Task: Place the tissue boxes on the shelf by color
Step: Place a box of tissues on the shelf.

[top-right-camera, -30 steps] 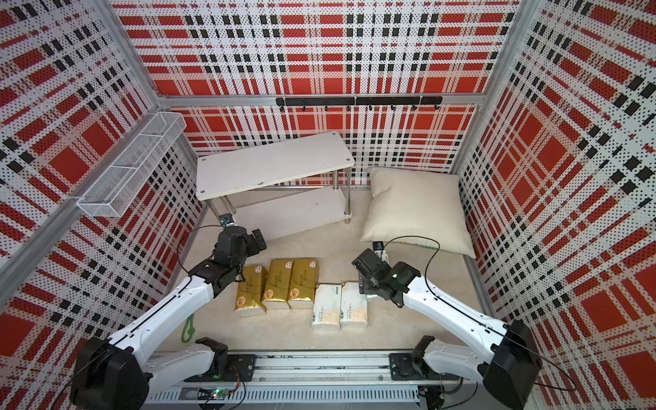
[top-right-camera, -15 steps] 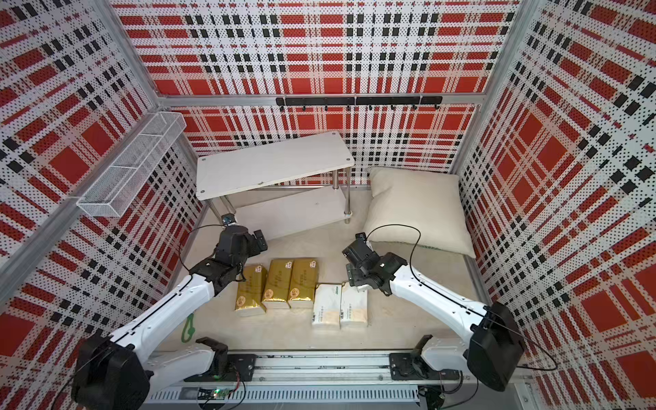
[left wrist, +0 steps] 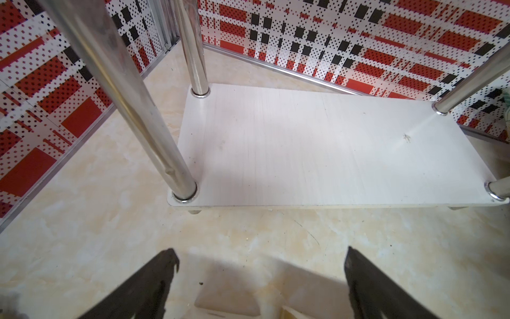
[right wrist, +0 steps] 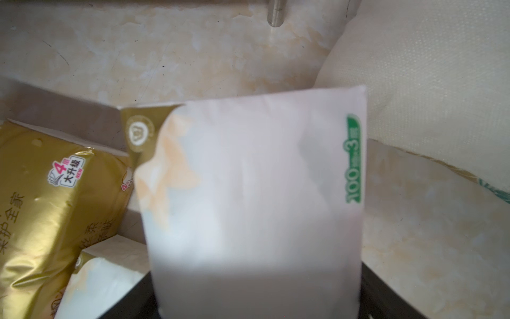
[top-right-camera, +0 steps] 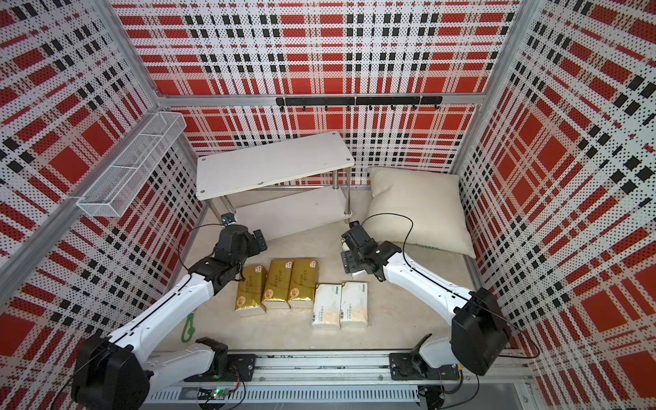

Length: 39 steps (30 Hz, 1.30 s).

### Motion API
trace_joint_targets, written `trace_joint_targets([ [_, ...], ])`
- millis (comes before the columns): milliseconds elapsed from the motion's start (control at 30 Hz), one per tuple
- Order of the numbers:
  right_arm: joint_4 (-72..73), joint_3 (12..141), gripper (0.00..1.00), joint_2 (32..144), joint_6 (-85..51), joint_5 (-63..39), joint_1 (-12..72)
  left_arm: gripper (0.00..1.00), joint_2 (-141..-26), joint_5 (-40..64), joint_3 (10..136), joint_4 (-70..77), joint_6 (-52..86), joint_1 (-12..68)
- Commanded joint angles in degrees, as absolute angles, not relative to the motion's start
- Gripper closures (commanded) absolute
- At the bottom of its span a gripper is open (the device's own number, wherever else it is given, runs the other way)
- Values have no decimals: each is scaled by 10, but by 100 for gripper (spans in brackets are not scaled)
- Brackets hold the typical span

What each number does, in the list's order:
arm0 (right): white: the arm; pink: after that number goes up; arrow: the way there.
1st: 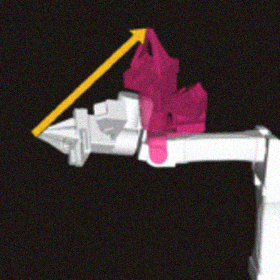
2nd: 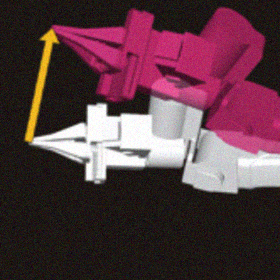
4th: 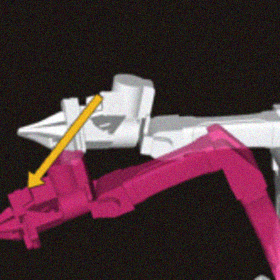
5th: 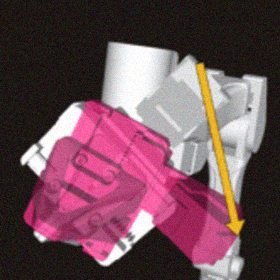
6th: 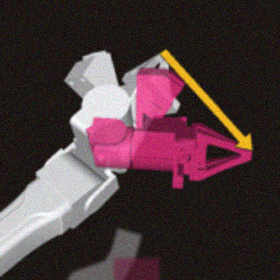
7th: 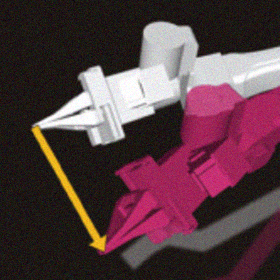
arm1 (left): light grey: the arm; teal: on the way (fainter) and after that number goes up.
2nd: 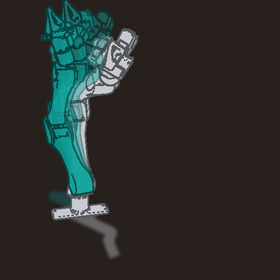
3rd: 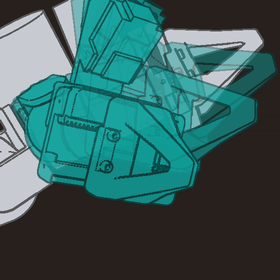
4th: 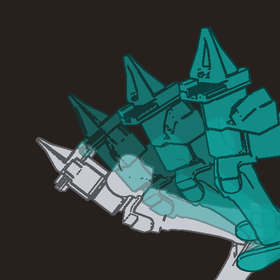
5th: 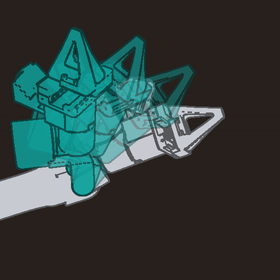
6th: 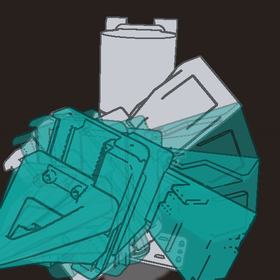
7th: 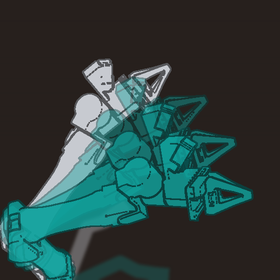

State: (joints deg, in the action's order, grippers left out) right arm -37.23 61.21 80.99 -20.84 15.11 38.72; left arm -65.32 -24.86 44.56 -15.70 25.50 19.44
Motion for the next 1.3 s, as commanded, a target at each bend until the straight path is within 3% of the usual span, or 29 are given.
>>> trace_joint_targets([
  [0,-326,633,14,824,-157,106,379,1,-649,-256,463,-168,252,198],
  [1267,-273,891,15,1103,-93,3,313,1,-625,-275,460,-192,255,192],
])
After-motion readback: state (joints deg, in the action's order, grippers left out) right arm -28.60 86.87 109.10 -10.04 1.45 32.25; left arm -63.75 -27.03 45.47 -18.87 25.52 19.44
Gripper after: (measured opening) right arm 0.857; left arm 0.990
